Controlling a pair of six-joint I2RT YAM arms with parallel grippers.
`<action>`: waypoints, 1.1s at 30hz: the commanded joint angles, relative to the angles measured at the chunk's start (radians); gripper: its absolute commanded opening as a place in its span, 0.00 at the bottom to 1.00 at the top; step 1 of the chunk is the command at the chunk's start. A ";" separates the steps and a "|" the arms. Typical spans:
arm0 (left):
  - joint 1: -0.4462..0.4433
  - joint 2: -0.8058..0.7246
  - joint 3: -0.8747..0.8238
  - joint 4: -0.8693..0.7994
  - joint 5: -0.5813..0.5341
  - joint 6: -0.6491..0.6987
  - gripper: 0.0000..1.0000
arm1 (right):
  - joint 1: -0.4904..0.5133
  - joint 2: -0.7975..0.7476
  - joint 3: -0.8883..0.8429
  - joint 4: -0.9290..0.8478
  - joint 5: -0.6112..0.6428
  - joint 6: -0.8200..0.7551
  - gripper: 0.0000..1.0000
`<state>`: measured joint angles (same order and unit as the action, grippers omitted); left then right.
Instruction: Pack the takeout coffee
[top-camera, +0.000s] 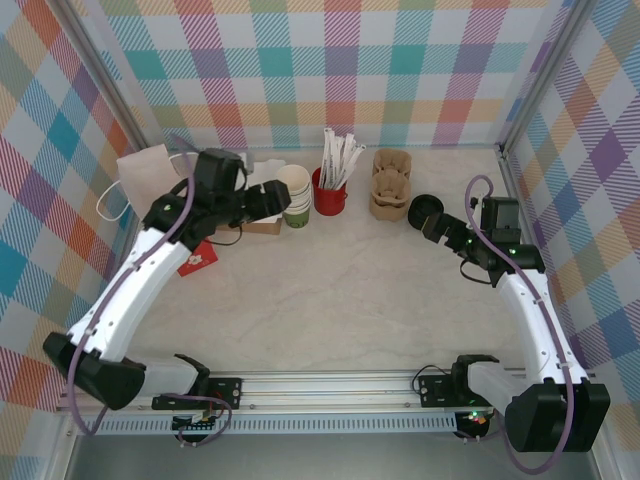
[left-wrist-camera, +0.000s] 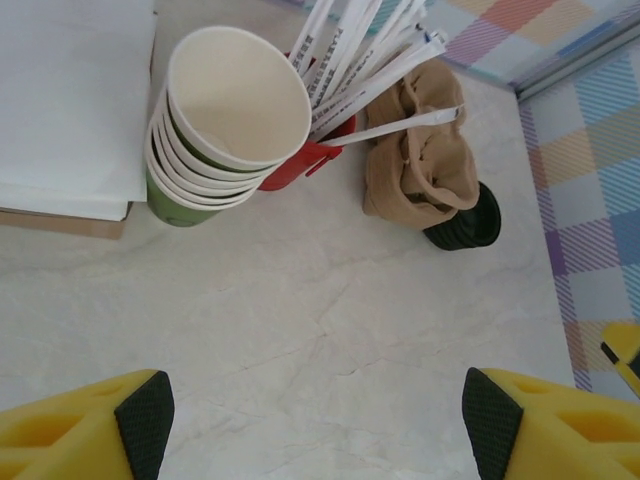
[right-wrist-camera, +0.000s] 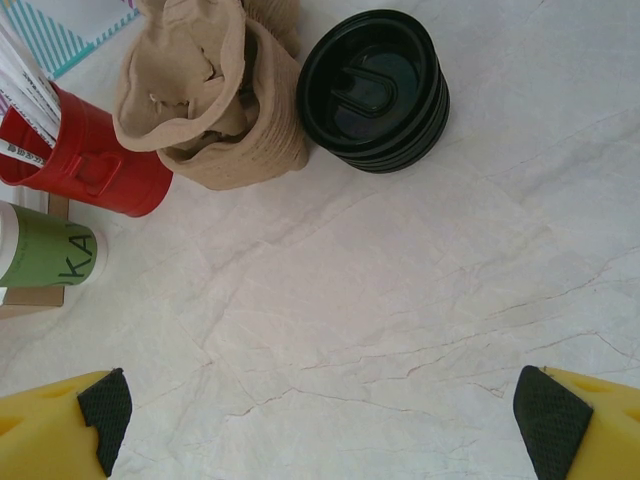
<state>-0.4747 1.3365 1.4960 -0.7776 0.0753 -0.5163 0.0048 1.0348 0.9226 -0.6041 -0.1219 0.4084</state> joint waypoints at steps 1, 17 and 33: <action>-0.006 0.086 0.027 0.048 -0.073 -0.030 0.78 | -0.005 -0.013 -0.020 -0.006 -0.020 0.013 1.00; 0.046 0.471 0.357 -0.090 -0.254 0.038 0.75 | -0.005 -0.004 -0.043 0.004 -0.007 0.004 1.00; 0.067 0.680 0.588 -0.187 -0.306 0.106 0.63 | -0.006 0.020 -0.057 0.023 -0.008 -0.002 1.00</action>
<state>-0.4217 1.9949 2.0357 -0.9154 -0.1955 -0.4400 0.0048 1.0485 0.8742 -0.5991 -0.1246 0.4103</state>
